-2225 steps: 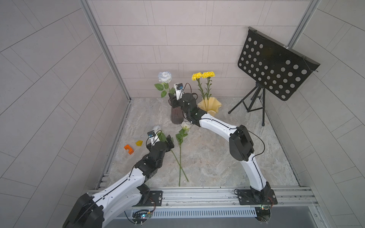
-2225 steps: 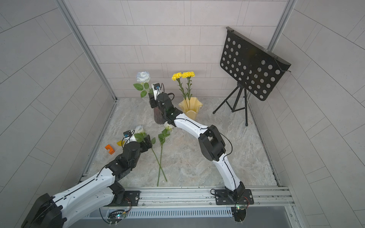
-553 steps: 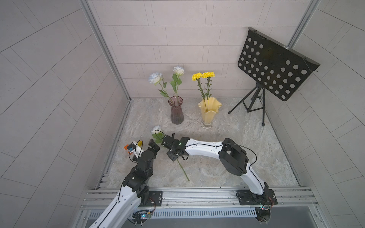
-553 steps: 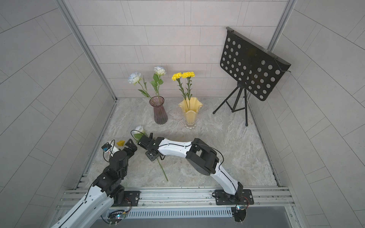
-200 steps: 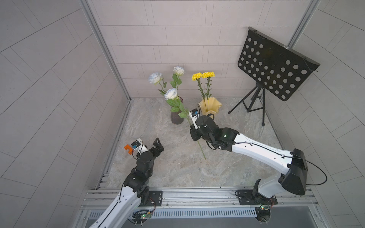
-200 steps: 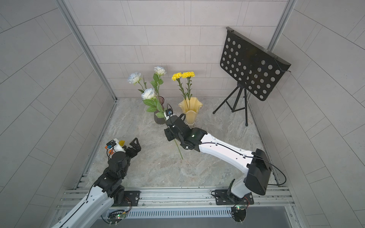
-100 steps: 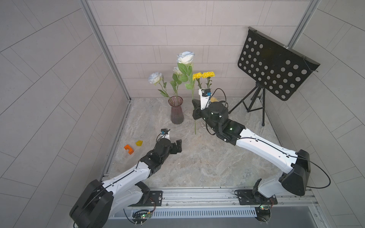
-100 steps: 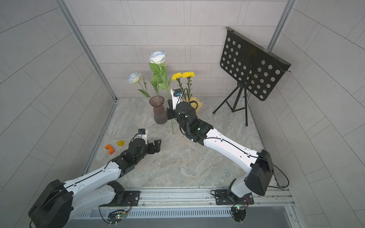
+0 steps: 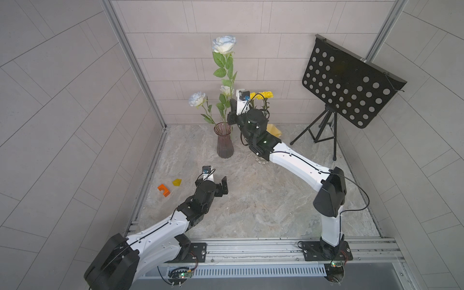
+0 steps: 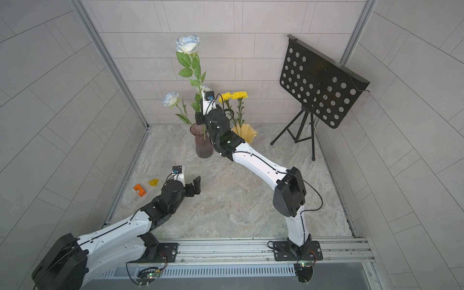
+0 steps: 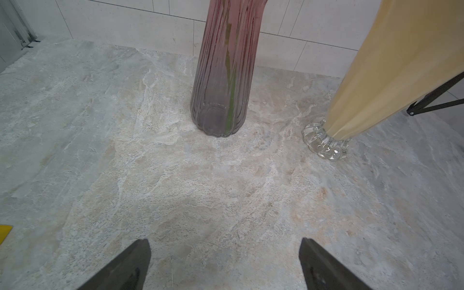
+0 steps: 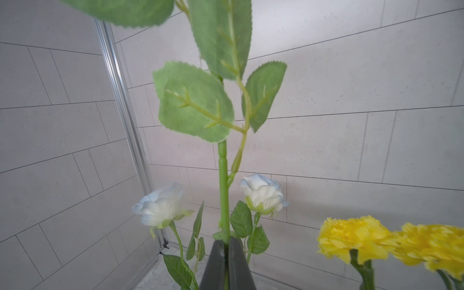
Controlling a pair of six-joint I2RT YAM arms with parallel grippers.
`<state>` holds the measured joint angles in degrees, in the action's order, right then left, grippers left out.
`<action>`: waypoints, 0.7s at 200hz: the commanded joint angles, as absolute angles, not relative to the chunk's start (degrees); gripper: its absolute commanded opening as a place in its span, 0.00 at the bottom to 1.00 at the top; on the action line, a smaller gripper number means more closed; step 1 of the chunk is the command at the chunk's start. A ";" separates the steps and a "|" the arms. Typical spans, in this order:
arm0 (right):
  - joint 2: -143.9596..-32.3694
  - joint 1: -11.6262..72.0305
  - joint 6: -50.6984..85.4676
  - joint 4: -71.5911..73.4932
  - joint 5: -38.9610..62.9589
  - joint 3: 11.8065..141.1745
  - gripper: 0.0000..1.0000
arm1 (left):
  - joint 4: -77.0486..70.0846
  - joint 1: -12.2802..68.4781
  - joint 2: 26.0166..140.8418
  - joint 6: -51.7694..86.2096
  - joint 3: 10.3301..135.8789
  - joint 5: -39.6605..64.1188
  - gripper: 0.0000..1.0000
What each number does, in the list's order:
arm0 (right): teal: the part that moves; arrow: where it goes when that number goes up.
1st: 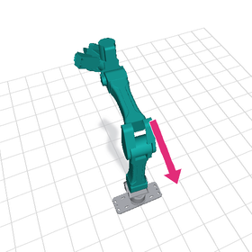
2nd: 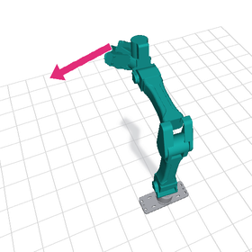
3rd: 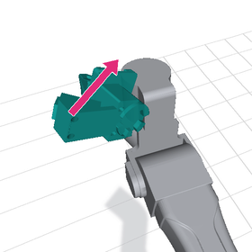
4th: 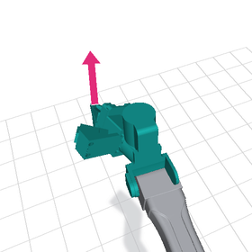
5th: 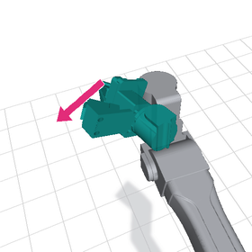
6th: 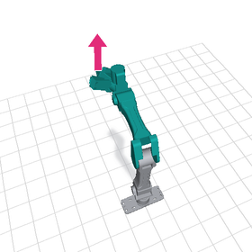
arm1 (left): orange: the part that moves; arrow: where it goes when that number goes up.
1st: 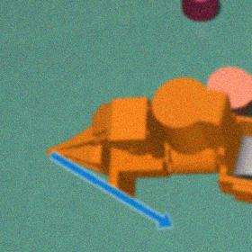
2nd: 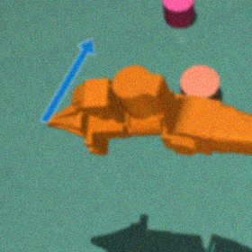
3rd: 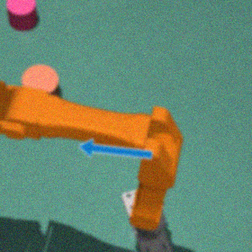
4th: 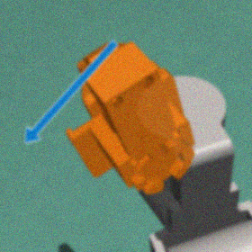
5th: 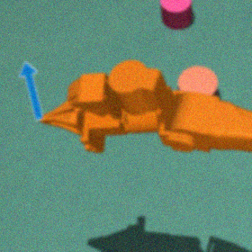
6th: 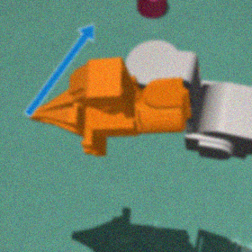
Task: Arrange the flowers in different vases according to their colors
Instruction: Insert the flower into the vase.
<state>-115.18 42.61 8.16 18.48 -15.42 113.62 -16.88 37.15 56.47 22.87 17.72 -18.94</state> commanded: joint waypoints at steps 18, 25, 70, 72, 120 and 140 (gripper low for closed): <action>-125.49 41.24 6.67 18.23 -14.03 128.56 0.00 | -15.79 37.28 56.98 21.64 19.25 -19.25 1.00; -127.47 41.18 6.59 17.96 -13.57 131.36 0.00 | -15.75 37.27 56.44 21.54 19.16 -19.56 1.00; -137.73 40.74 6.15 20.20 -12.79 139.51 0.00 | -17.75 37.29 52.92 21.82 17.14 -22.24 1.00; -137.99 40.66 6.24 20.39 -12.76 139.42 0.00 | -17.75 37.25 52.78 21.83 17.14 -22.30 1.00; -137.95 40.78 6.18 23.58 -11.08 133.80 0.00 | -17.77 37.20 52.56 21.88 17.14 -22.63 1.00; -136.95 40.80 5.77 24.41 -11.51 131.06 0.00 | -17.58 37.26 52.43 21.95 17.14 -22.68 1.00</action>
<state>-139.20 40.71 6.61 20.40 -11.90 133.08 -17.12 37.15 52.95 22.41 17.72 -21.87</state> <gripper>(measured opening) 0.082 0.999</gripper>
